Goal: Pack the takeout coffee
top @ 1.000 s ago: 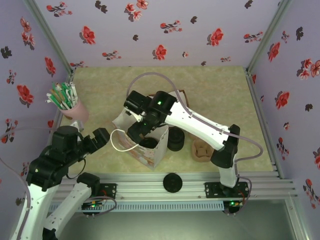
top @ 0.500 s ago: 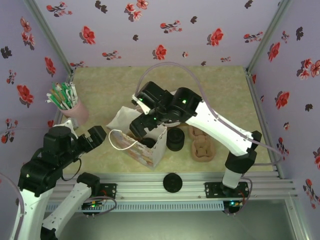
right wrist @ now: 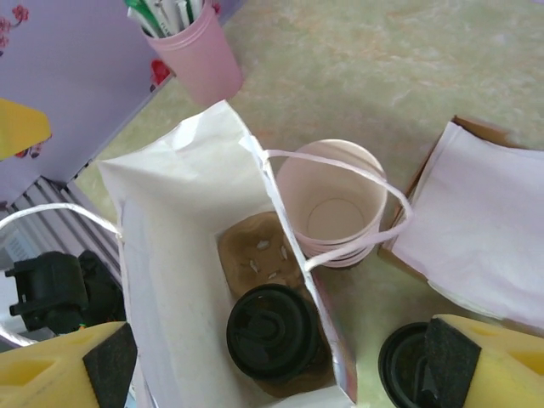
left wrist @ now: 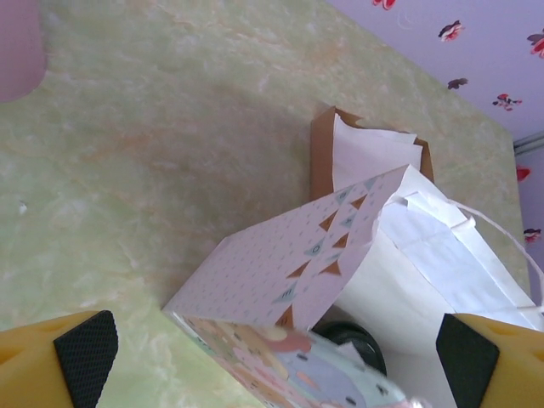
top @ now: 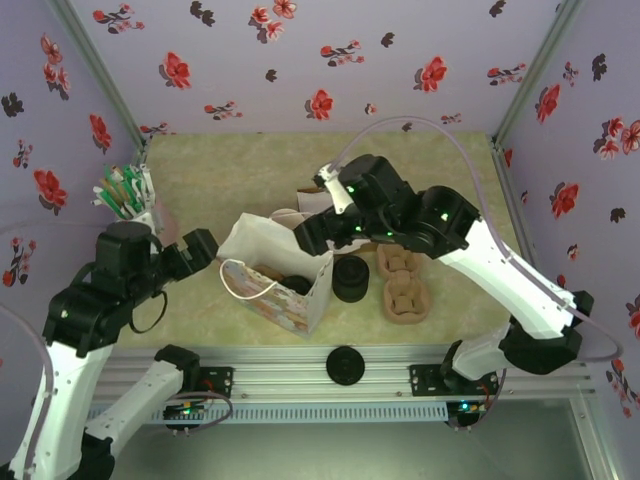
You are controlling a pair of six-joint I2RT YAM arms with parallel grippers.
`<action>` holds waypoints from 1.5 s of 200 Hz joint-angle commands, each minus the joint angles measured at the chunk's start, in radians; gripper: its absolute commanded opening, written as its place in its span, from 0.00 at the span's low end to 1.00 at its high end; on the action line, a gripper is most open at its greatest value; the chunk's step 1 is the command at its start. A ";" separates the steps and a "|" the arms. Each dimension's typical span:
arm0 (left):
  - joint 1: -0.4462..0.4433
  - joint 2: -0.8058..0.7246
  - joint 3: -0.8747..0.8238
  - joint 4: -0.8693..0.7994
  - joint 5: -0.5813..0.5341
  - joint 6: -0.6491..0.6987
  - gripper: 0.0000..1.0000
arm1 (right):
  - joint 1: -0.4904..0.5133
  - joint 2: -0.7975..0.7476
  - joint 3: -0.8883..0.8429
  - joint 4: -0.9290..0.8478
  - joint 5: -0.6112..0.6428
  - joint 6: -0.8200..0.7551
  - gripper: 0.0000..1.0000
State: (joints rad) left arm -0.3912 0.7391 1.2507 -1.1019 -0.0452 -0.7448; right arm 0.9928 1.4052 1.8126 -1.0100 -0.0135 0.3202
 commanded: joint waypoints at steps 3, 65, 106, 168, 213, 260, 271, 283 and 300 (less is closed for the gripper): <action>-0.006 0.050 0.045 0.061 -0.023 0.065 0.99 | -0.063 -0.062 -0.067 0.105 -0.075 0.035 0.86; 0.024 0.210 0.126 0.103 -0.035 0.143 0.99 | -0.290 -0.134 -0.216 0.264 -0.298 0.112 0.78; 0.153 0.296 0.216 0.068 -0.029 0.220 0.96 | -0.415 -0.108 -0.269 0.368 -0.430 0.169 0.75; 0.423 0.369 0.327 -0.016 -0.022 0.304 0.80 | -0.473 0.012 -0.245 0.418 -0.523 0.197 0.67; 0.592 0.457 0.355 -0.014 -0.016 0.342 0.65 | -0.504 0.066 -0.247 0.410 -0.526 0.176 0.59; 0.767 0.509 0.375 0.022 0.105 0.357 0.58 | -0.548 0.079 -0.329 0.440 -0.519 0.155 0.57; 0.797 0.532 0.396 0.030 0.111 0.357 0.60 | -0.559 0.081 -0.364 0.463 -0.522 0.155 0.58; 0.828 0.574 0.435 0.040 0.117 0.352 0.61 | -0.574 0.088 -0.395 0.493 -0.534 0.159 0.58; 0.843 0.672 0.527 0.033 0.133 0.339 0.61 | -0.591 0.098 -0.441 0.547 -0.553 0.173 0.58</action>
State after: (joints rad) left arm 0.4236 1.3098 1.6680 -1.0931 0.0383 -0.4118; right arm 0.4267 1.4826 1.4216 -0.5507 -0.5316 0.4984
